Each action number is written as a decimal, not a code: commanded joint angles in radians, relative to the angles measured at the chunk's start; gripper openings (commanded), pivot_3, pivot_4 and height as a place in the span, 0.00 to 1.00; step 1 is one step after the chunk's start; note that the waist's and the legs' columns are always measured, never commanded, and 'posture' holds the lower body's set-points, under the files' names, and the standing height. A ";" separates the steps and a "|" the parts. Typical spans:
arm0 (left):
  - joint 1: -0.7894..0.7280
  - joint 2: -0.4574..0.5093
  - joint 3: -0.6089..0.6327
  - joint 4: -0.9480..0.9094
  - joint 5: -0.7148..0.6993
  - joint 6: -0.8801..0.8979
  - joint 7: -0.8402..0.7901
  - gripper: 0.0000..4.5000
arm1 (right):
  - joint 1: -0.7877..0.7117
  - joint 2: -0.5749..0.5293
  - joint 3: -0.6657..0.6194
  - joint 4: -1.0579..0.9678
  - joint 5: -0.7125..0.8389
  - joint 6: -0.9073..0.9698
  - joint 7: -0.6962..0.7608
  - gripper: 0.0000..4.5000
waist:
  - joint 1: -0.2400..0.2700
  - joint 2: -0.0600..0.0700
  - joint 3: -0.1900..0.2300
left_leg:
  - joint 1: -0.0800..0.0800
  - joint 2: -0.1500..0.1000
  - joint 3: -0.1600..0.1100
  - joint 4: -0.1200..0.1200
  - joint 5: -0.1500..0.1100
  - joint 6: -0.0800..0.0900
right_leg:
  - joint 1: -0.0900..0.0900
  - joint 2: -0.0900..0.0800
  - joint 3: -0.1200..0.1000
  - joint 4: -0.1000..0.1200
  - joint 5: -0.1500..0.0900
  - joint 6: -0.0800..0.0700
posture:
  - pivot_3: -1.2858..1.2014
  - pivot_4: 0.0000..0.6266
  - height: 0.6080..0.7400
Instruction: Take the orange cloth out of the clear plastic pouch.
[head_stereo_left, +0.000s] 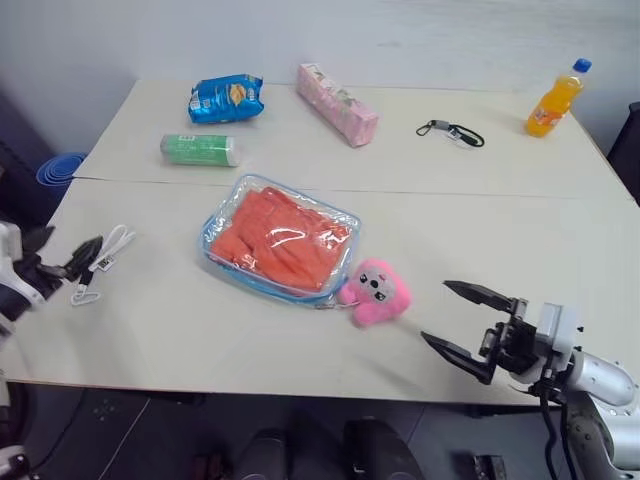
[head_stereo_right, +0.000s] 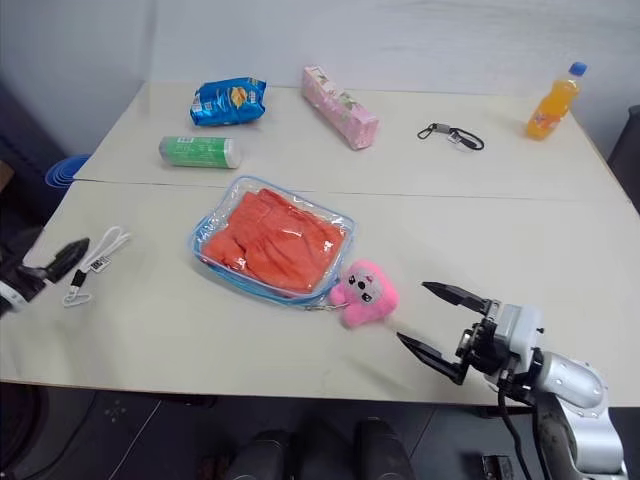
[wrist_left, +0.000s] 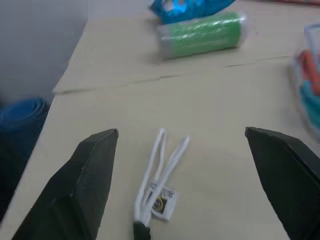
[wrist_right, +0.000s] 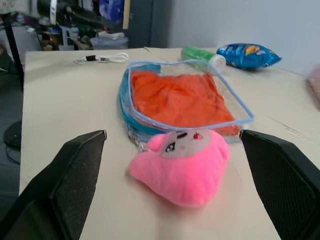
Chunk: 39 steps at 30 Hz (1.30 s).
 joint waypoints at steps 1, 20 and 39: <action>-0.094 0.067 -0.153 0.092 0.056 -0.185 -0.251 0.99 | 0.039 -0.013 -0.052 -0.053 0.016 -0.032 0.010 1.00 | 0.001 0.001 0.000 | 0.001 0.000 0.000 0.000 0.000 0.000 | 0.001 0.000 0.000 0.000 0.000 0.000 | 0.52 0.24 1.00; -0.768 -0.063 -0.739 0.914 0.609 -0.918 -0.359 0.91 | 0.122 -0.003 -0.072 -0.077 -0.002 -0.082 0.002 1.00 | 0.000 0.002 0.000 | -0.001 0.000 0.003 0.003 -0.001 0.003 | -0.001 0.002 0.001 0.006 0.001 0.001 | 0.52 0.24 1.00; -0.110 -0.315 -0.633 -0.227 0.198 -0.042 -0.248 0.00 | 0.216 0.009 -0.158 -0.081 -0.018 -0.137 -0.067 1.00 | 0.004 0.006 -0.003 | -0.001 0.000 0.001 0.003 -0.003 0.004 | 0.000 0.000 0.002 0.006 0.001 0.001 | 0.52 0.24 1.00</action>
